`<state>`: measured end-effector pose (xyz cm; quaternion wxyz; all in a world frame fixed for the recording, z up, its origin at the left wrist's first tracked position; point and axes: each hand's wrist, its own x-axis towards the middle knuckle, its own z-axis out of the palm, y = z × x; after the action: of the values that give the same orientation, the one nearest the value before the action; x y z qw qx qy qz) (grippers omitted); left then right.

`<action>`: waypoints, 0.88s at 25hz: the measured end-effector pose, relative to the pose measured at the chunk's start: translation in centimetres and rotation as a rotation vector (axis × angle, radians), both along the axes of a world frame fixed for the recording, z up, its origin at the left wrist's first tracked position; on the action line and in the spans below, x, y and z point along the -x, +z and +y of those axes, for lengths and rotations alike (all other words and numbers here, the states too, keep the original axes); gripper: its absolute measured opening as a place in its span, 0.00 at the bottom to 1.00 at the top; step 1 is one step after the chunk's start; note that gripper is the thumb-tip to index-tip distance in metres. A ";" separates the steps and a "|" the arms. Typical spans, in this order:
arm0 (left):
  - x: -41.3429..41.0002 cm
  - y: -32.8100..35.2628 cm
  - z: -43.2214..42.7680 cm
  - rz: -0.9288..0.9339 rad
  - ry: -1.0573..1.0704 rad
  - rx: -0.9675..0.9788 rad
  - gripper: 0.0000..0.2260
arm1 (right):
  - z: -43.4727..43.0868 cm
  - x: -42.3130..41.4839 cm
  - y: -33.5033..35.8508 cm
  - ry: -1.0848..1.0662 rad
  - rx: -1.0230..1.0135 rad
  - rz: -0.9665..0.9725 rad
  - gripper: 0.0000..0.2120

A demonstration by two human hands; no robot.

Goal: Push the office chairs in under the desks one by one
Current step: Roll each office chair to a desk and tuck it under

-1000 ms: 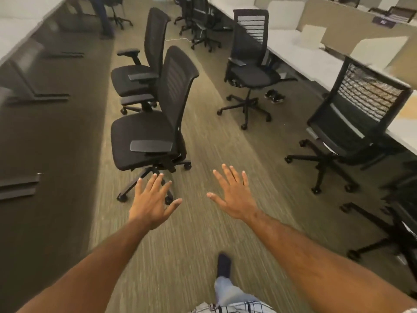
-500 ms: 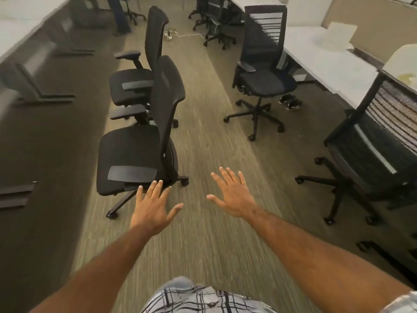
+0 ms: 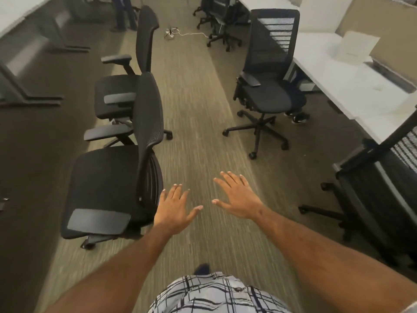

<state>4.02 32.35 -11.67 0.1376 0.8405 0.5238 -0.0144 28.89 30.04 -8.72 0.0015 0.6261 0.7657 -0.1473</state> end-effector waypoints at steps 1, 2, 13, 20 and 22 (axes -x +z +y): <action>-1.5 0.4 1.9 0.000 -0.005 -0.013 0.41 | 2.1 -1.0 0.4 0.008 -0.003 -0.002 0.46; -2.8 0.8 3.7 -0.002 -0.015 -0.022 0.42 | 4.3 -1.7 0.7 0.021 -0.001 0.001 0.46; -9.6 10.3 21.2 -0.227 0.389 -0.419 0.36 | 30.1 -6.7 3.7 0.404 -0.058 0.030 0.40; -6.6 10.9 23.4 -0.132 1.165 -0.210 0.40 | 43.0 -2.9 8.9 0.732 -0.159 0.106 0.37; -6.3 10.4 22.7 -0.127 1.263 -0.051 0.41 | 45.0 0.1 9.8 0.794 -0.173 0.138 0.35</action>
<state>10.33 55.03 -1.26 0.1301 0.3716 0.9097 0.1320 28.83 75.08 1.12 -0.0460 0.2682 0.9557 -0.1120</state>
